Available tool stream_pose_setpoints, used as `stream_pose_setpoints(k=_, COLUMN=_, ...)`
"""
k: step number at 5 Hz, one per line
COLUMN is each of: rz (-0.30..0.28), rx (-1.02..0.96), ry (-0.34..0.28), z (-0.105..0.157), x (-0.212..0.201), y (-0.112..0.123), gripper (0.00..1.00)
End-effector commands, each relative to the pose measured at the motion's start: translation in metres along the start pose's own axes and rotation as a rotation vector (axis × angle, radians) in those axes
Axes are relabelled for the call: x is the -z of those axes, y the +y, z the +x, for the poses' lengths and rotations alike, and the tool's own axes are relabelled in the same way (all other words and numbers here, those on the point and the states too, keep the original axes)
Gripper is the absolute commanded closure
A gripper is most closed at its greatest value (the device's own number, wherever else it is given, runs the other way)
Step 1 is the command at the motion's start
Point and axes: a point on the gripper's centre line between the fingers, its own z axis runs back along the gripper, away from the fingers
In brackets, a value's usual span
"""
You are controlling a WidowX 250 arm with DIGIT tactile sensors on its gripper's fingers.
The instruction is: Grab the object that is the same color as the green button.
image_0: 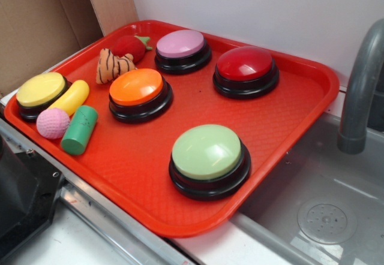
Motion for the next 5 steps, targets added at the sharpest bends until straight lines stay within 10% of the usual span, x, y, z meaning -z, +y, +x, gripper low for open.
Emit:
stream_pose_setpoints(k=1, rz=0.000, rx=0.000, ry=0.000, z=0.000, x=0.000, y=0.000, gripper=0.00)
stream_pose_setpoints(k=3, rz=-0.081, rx=-0.192, ry=-0.010, z=-0.001, x=0.018, y=0.014, gripper=0.00)
stream_pose_setpoints(k=5, rz=-0.035, rx=-0.514, ry=0.051, z=0.000, x=0.082, y=0.035, gripper=0.00)
